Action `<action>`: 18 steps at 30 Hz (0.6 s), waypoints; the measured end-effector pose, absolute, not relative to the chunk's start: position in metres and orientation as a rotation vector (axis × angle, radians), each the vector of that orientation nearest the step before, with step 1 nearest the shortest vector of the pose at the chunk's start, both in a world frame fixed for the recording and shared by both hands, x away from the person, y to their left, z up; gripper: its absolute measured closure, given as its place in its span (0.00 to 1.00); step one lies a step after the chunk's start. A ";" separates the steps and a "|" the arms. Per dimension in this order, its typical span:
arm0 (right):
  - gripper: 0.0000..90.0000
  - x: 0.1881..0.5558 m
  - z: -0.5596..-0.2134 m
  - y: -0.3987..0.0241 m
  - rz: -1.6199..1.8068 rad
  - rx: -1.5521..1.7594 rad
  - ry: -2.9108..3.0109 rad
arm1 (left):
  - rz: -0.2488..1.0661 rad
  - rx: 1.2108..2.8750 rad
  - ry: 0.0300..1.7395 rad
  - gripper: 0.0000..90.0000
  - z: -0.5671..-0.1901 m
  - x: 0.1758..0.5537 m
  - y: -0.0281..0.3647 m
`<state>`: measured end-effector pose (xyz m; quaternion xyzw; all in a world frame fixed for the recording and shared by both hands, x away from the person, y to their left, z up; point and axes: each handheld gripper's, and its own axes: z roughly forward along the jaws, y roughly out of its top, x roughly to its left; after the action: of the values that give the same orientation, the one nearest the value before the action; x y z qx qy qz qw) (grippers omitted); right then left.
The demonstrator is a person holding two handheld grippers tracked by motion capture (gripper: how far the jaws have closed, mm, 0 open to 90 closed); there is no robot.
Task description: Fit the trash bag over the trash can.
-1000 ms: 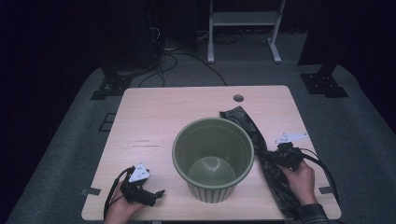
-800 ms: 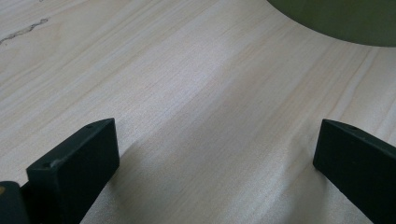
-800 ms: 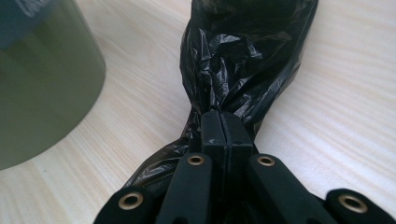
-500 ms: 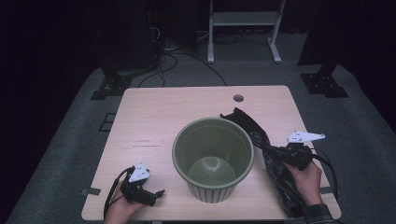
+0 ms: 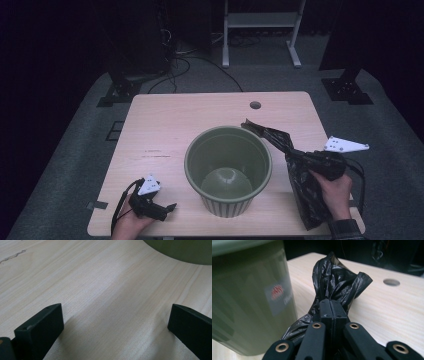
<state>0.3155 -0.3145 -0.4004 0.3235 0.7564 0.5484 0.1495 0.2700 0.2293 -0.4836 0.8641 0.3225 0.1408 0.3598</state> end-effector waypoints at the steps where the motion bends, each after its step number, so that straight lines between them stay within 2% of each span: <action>1: 1.00 0.315 -0.398 -0.315 1.592 0.920 2.166 | 0.363 2.228 0.831 0.00 -0.484 0.270 0.229; 18: 1.00 0.301 -0.352 -0.314 1.733 0.757 2.087 | 0.363 2.227 0.831 0.00 -0.484 0.270 0.229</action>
<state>0.3006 -0.3137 -0.3523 0.2654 0.7311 0.6073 0.1618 0.2700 0.2293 -0.4836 0.8640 0.3225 0.1408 0.3600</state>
